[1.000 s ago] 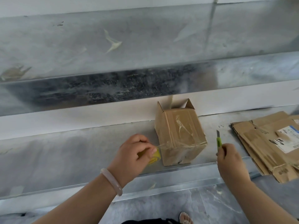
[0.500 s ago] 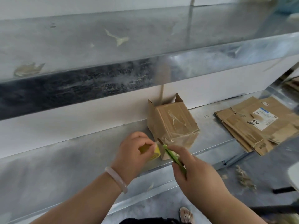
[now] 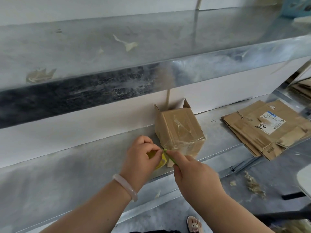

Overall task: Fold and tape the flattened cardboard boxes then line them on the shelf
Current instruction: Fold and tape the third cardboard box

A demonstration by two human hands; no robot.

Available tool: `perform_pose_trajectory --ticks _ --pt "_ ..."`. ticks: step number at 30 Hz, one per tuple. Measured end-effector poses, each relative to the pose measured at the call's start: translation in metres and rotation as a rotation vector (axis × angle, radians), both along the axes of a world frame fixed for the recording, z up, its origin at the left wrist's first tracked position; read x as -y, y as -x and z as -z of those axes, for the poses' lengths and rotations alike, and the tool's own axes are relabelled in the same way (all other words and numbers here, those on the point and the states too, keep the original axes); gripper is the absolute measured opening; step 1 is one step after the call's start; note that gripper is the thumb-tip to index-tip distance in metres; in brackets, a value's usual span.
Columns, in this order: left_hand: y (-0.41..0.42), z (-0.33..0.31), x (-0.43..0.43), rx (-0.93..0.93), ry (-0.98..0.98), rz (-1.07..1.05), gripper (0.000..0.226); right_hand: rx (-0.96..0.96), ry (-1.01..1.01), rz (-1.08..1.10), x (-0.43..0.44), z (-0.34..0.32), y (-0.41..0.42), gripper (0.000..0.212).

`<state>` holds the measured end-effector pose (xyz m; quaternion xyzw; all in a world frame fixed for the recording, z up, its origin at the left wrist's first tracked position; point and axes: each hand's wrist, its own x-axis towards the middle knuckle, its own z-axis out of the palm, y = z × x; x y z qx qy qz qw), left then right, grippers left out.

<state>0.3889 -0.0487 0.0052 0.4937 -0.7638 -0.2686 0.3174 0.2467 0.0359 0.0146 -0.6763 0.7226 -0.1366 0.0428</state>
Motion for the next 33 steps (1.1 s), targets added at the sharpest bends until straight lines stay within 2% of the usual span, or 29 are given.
perform_pose_trajectory --ticks 3,7,9,12,15,18,20,22,24,27,30,33 --pt "0.002 0.002 0.001 -0.047 -0.051 -0.065 0.009 -0.019 0.025 -0.001 -0.001 0.001 0.003 0.064" --pt "0.007 0.0 -0.006 -0.041 0.015 -0.033 0.007 0.095 -0.074 -0.005 0.003 -0.001 0.015 0.043" --pt "0.008 -0.001 -0.008 -0.031 0.078 -0.008 0.006 0.138 -0.126 0.003 0.005 0.003 0.025 0.039" --pt "-0.001 0.006 0.002 0.021 0.128 -0.071 0.006 0.208 -0.034 -0.081 -0.003 0.002 0.034 0.039" --pt "-0.014 0.021 0.018 0.128 0.179 -0.116 0.01 0.249 0.016 -0.274 -0.014 -0.004 0.041 0.04" --pt "-0.025 0.04 0.031 0.288 0.271 -0.161 0.009 0.351 0.207 -0.395 -0.022 -0.005 0.06 0.048" --pt "-0.03 0.054 0.035 0.394 0.278 -0.2 0.004 0.399 0.353 -0.305 -0.025 -0.002 0.078 0.047" --pt "-0.032 0.071 0.029 0.454 0.276 -0.197 0.014 0.413 0.39 -0.136 -0.021 0.006 0.101 0.043" --pt "-0.032 0.087 0.017 0.439 0.267 -0.137 0.025 0.415 0.278 0.05 -0.008 0.018 0.126 0.04" --pt "-0.031 0.106 -0.001 0.325 0.171 -0.072 0.022 0.398 0.01 0.207 0.02 0.044 0.16 0.038" --pt "-0.028 0.111 -0.006 0.278 0.134 -0.073 0.019 0.266 -0.146 0.188 0.049 0.07 0.178 0.043" --pt "-0.028 0.109 -0.006 0.282 0.093 -0.095 0.021 0.1 -0.238 0.058 0.071 0.094 0.19 0.049"
